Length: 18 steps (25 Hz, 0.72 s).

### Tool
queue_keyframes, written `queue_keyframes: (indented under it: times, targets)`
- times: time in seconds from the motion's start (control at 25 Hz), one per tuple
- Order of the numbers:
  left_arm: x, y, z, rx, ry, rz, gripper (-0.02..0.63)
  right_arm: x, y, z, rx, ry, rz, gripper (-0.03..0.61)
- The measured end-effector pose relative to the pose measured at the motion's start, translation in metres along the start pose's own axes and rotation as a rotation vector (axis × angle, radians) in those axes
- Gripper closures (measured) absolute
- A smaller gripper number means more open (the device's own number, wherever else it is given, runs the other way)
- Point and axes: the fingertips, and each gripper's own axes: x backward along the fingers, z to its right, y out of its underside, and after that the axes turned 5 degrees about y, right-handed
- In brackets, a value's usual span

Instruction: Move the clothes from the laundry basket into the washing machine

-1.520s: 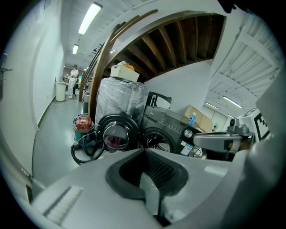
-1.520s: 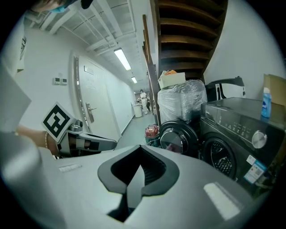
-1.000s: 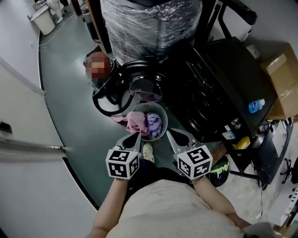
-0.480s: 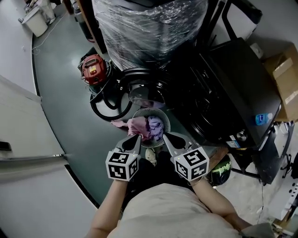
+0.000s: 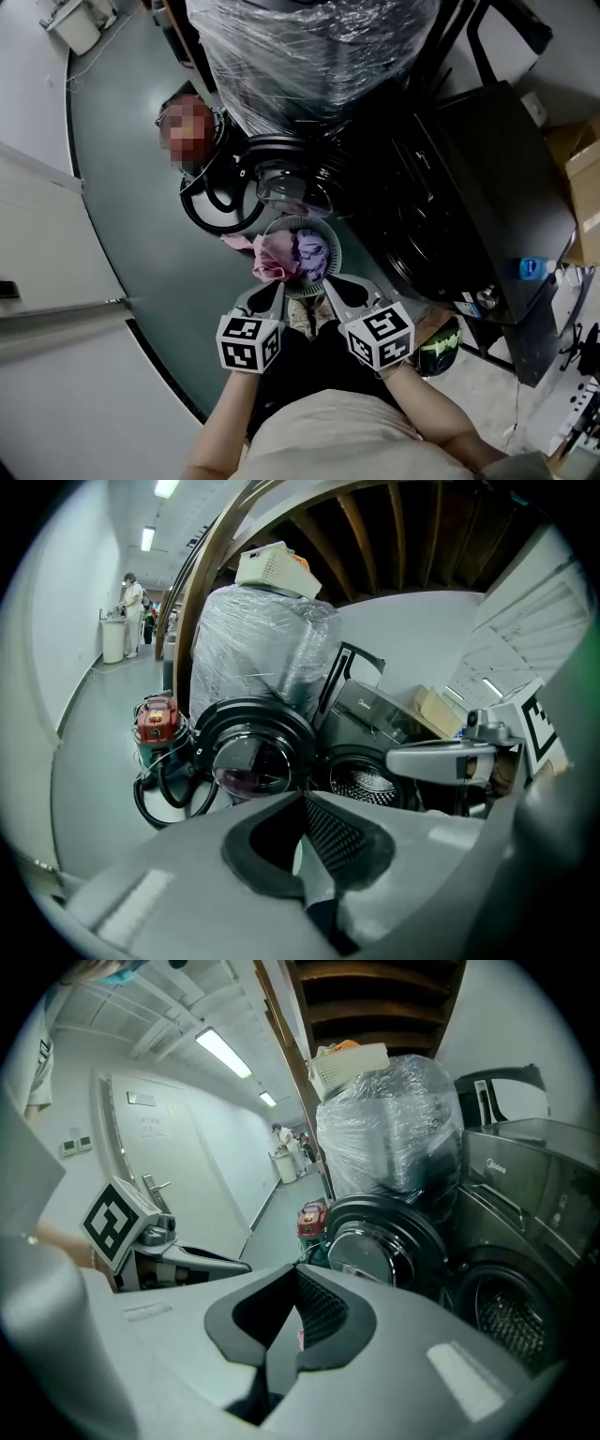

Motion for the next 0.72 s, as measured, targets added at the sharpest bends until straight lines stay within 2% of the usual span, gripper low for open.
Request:
queue_keyframes:
  times: [0.36,0.56,0.72]
  targets:
    - [-0.04,0.047,-0.029,0.064,-0.058,-0.086,0.614,-0.029,0.052,0.025,-0.007,-0.042,-0.11,0.554]
    - [-0.076,0.068,-0.059,0.096,-0.086,-0.09,0.614,-0.062,0.082,0.056,-0.004,-0.026,-0.157,0.554]
    - [-0.105,0.106,-0.092,0.163,-0.14,-0.096,0.614,-0.098,0.114,0.067,-0.017,-0.03,-0.193,0.554]
